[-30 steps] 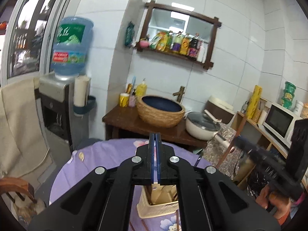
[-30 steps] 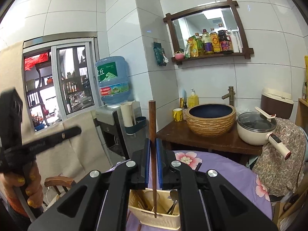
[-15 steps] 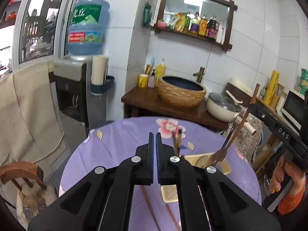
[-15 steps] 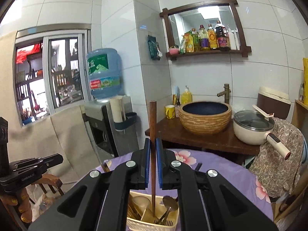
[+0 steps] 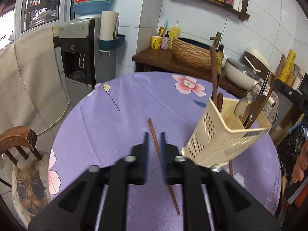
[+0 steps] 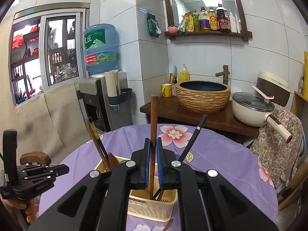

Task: Organize utensils
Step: 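Lower the chopsticks into the holder and open both grippers, then move the left gripper to the last brown chopstick and close on it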

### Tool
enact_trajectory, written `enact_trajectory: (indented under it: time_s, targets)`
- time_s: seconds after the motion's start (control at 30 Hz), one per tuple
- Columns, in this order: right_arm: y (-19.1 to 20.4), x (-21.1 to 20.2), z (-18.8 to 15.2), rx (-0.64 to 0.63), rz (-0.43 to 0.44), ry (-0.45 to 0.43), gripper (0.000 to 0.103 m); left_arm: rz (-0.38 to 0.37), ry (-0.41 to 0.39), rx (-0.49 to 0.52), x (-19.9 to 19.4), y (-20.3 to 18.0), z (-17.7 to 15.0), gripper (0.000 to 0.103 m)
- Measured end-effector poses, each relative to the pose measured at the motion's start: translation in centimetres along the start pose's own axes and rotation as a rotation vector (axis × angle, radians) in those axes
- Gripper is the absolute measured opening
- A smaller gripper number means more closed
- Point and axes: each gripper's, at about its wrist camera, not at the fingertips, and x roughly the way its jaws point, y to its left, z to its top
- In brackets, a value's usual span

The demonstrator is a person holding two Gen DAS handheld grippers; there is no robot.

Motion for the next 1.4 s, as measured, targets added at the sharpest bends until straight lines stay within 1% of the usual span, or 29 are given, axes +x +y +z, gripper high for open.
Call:
enact_trajectory:
  time_s: [0.03, 0.07, 0.1, 0.13, 0.17, 0.2, 0.27, 0.33, 0.37, 0.43, 0.53, 0.57, 0.6, 0.63, 0.67, 0.7, 0.73, 0.8, 0.87, 0.9, 1.0, 1.07, 1.17, 1.3, 1.37, 1.4]
  targets:
    - [0.0, 0.0, -0.2, 0.002, 0.007, 0.002, 0.009, -0.005, -0.004, -0.008, 0.1, 0.0, -0.3, 0.061]
    - [-0.1, 0.0, -0.3, 0.006, 0.012, -0.001, 0.013, -0.011, -0.017, -0.02, 0.0, 0.2, -0.5, 0.075]
    - [-0.2, -0.2, -0.4, 0.01, 0.008, -0.007, 0.027, -0.015, -0.033, -0.034, -0.1, 0.4, -0.6, 0.076]
    - [-0.2, -0.5, -0.5, 0.017, 0.001, -0.021, 0.037, -0.007, -0.038, -0.041, -0.1, 0.6, -0.7, 0.076]
    - [-0.3, -0.8, -0.6, 0.023, -0.004, -0.031, 0.041, 0.006, -0.036, -0.036, 0.1, 0.5, -0.8, 0.076]
    - [-0.5, -1.1, -0.7, 0.03, -0.008, -0.037, 0.046, 0.023, -0.033, -0.027, 0.4, 0.6, -0.9, 0.076]
    - [-0.7, -1.8, -1.1, 0.044, -0.006, -0.038, 0.052, 0.064, -0.02, -0.015, 1.0, 0.8, -1.1, 0.076]
    - [-0.9, -2.6, -1.6, 0.052, -0.018, -0.046, 0.067, 0.12, 0.017, -0.016, 2.2, 1.2, -1.5, 0.077]
    - [-0.9, -3.2, -2.0, 0.055, -0.031, -0.054, 0.068, 0.144, 0.043, -0.021, 3.0, 1.4, -1.6, 0.077]
    - [-0.9, -4.1, -2.8, 0.055, -0.057, -0.065, 0.071, 0.17, 0.079, -0.017, 4.5, 1.6, -1.9, 0.077]
    - [-0.8, -5.2, -4.4, 0.058, -0.074, -0.056, 0.076, 0.216, 0.1, 0.033, 6.8, 1.0, -2.3, 0.077]
    - [-0.8, -5.6, -5.1, 0.063, -0.077, -0.054, 0.076, 0.214, 0.102, 0.043, 7.5, 0.8, -2.3, 0.076]
    - [-0.8, -5.8, -5.6, 0.064, -0.077, -0.048, 0.076, 0.2, 0.103, 0.044, 8.2, 0.7, -2.2, 0.076]
    - [-0.8, -6.0, -6.2, 0.065, -0.079, -0.039, 0.076, 0.192, 0.111, 0.039, 9.3, 0.6, -2.1, 0.073]
    - [-0.8, -6.3, -7.0, 0.072, -0.083, -0.03, 0.076, 0.201, 0.124, 0.033, 10.2, 0.5, -2.0, 0.066]
    - [-0.9, -6.5, -7.6, 0.081, -0.084, -0.024, 0.076, 0.205, 0.141, 0.023, 11.1, 0.5, -1.8, 0.063]
    - [-1.0, -6.7, -8.4, 0.091, -0.083, -0.013, 0.076, 0.191, 0.151, 0.014, 11.8, 0.4, -1.6, 0.061]
    - [-1.3, -7.1, -9.5, 0.107, -0.085, 0.008, 0.076, 0.168, 0.153, 0.005, 12.8, 0.1, -1.2, 0.059]
    - [-1.9, -7.3, -10.8, 0.134, -0.091, 0.032, 0.076, 0.173, 0.15, -0.002, 13.8, -0.2, -0.7, 0.057]
    - [-2.2, -7.4, -11.3, 0.149, -0.094, 0.044, 0.076, 0.162, 0.152, -0.014, 14.2, -0.2, -0.5, 0.055]
    - [-2.8, -7.4, -12.8, 0.181, -0.096, 0.082, 0.076, 0.136, 0.178, -0.04, 15.6, -0.2, 0.0, 0.048]
    - [-3.0, -7.6, -13.6, 0.19, -0.1, 0.091, 0.076, 0.142, 0.195, -0.036, 16.4, -0.4, 0.0, 0.04]
    - [-3.3, -7.7, -14.2, 0.2, -0.1, 0.103, 0.076, 0.15, 0.212, -0.026, 17.5, -0.6, 0.0, 0.036]
    - [-3.5, -8.0, -14.7, 0.216, -0.096, 0.1, 0.076, 0.183, 0.196, -0.008, 18.1, -0.7, 0.3, 0.032]
    - [-3.6, -8.1, -14.8, 0.22, -0.098, 0.099, 0.076, 0.203, 0.19, 0.004, 18.4, -0.8, 0.6, 0.025]
    - [-3.6, -8.1, -14.9, 0.223, -0.096, 0.102, 0.076, 0.206, 0.185, 0.007, 18.6, -0.8, 0.6, 0.024]
